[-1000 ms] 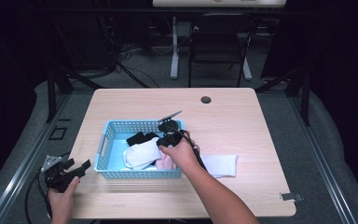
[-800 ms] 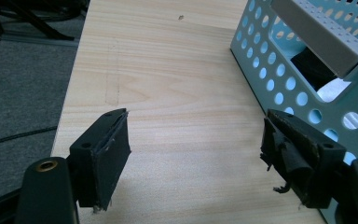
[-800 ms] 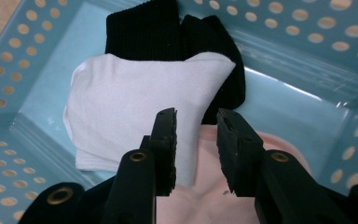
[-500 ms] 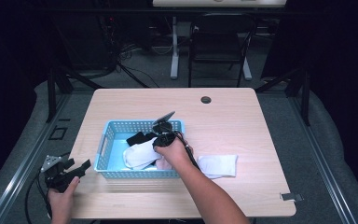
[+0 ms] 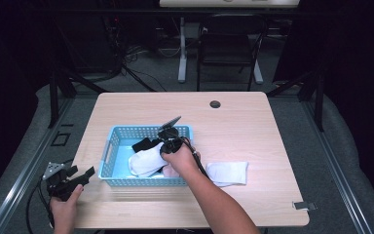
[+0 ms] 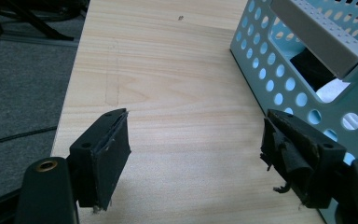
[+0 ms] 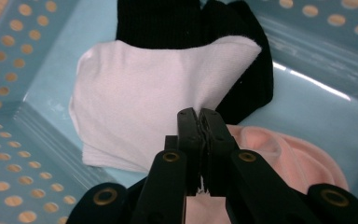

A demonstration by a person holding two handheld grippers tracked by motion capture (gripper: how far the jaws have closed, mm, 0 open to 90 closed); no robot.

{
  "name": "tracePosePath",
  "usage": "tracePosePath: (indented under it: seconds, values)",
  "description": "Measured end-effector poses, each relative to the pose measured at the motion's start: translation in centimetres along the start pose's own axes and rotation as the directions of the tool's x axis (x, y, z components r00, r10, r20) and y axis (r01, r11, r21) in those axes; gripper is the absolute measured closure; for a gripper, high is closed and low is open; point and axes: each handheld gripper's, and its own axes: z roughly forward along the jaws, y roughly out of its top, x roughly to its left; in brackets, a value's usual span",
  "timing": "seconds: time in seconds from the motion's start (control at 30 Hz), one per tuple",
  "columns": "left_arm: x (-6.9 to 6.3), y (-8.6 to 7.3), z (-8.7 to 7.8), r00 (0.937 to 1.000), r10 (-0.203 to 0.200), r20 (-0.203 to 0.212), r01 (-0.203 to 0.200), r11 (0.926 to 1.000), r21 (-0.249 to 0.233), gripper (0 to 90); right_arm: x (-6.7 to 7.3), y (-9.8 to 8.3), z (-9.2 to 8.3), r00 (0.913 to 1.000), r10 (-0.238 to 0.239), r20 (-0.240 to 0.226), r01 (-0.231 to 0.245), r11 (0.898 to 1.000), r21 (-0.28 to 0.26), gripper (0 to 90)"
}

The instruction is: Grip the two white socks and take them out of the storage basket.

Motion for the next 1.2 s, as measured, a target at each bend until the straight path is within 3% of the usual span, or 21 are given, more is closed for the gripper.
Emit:
tracePosePath:
  seconds: [0.17,0.2,0.3,0.4,0.43,0.47,0.53,0.57,0.6,0.67,0.7,0.73,0.77,0.8,0.83,0.9,0.93,1.03,1.2]
  values:
    - [0.0,0.0,0.0,1.0000,0.000,0.000,0.000,1.0000,0.000,23.4,0.9,-0.3,-0.9,0.9987,-0.050,0.009,0.051,0.996,-0.069,88.3]
    - [0.0,0.0,0.0,1.0000,0.001,0.000,-0.001,1.0000,0.000,23.4,1.7,-0.6,-1.6,0.9923,-0.121,0.027,0.124,0.985,-0.121,88.4]
    - [0.0,0.0,0.0,1.0000,0.003,0.001,-0.003,1.0000,0.002,23.4,2.9,-1.1,-2.3,0.9787,-0.200,0.049,0.205,0.964,-0.171,88.5]
    - [0.0,0.0,0.0,1.0000,0.003,0.002,-0.003,1.0000,0.002,23.4,3.9,-1.5,-2.9,0.9518,-0.293,0.091,0.306,0.928,-0.212,88.6]
    - [0.0,0.0,0.0,1.0000,0.003,0.002,-0.003,1.0000,0.002,23.3,3.9,-1.5,-2.9,0.9518,-0.293,0.091,0.306,0.928,-0.212,88.6]
    - [0.0,0.0,0.0,1.0000,0.003,0.001,-0.003,1.0000,0.002,23.3,4.5,-1.8,-3.3,0.9392,-0.327,0.104,0.343,0.910,-0.232,88.7]
    - [0.0,0.0,0.0,1.0000,0.003,0.001,-0.003,1.0000,0.002,23.4,4.9,-2.0,-3.6,0.9340,-0.341,0.106,0.357,0.900,-0.251,88.7]
    - [0.0,0.0,0.0,1.0000,0.002,0.001,-0.002,1.0000,0.002,23.4,4.9,-2.0,-3.6,0.9340,-0.341,0.106,0.357,0.900,-0.251,88.7]
    - [0.0,0.0,0.0,1.0000,0.002,0.001,-0.002,1.0000,0.002,23.4,5.4,-2.2,-4.1,0.9251,-0.362,0.113,0.380,0.882,-0.279,88.8]
    - [0.0,0.0,0.0,1.0000,0.002,0.002,-0.002,1.0000,0.002,23.4,5.8,-2.4,-4.5,0.9193,-0.374,0.123,0.393,0.868,-0.302,88.8]
    - [0.0,0.0,0.0,1.0000,0.002,0.002,-0.002,1.0000,0.002,23.3,5.8,-2.4,-4.5,0.9193,-0.374,0.123,0.393,0.868,-0.302,88.8]
    - [0.0,0.0,0.0,1.0000,0.003,0.002,-0.003,1.0000,0.002,23.4,6.2,-2.6,-5.1,0.9131,-0.386,0.132,0.407,0.847,-0.342,88.8]
    - [0.0,0.0,0.0,1.0000,0.002,0.001,-0.002,1.0000,0.002,23.4,6.2,-2.6,-5.1,0.9131,-0.386,0.132,0.407,0.847,-0.342,88.8]
    - [0.0,0.0,0.0,1.0000,0.001,0.001,-0.001,1.0000,0.001,23.3,6.5,-2.8,-5.7,0.9081,-0.395,0.139,0.418,0.831,-0.367,88.9]
    - [0.0,0.0,0.0,1.0000,0.002,0.001,-0.002,1.0000,0.002,23.4,6.6,-2.8,-5.9,0.9057,-0.400,0.142,0.422,0.822,-0.383,88.9]
    - [0.0,0.0,0.0,1.0000,0.003,0.001,-0.003,1.0000,0.002,23.4,6.9,-2.9,-6.5,0.9027,-0.405,0.145,0.428,0.812,-0.398,88.9]
    - [0.0,0.0,0.0,1.0000,0.003,0.002,-0.003,1.0000,0.002,23.4,6.9,-2.9,-6.5,0.9027,-0.405,0.145,0.428,0.812,-0.398,88.9]
    - [0.0,0.0,0.0,1.0000,0.002,0.001,-0.002,1.0000,0.002,23.4,7.0,-3.2,-7.7,0.9004,-0.410,0.144,0.431,0.794,-0.429,88.9]
    - [-0.1,0.0,0.0,1.0000,0.003,0.002,-0.003,1.0000,0.003,23.3,6.7,-3.5,-8.9,0.9052,-0.401,0.140,0.418,0.782,-0.463,89.0]
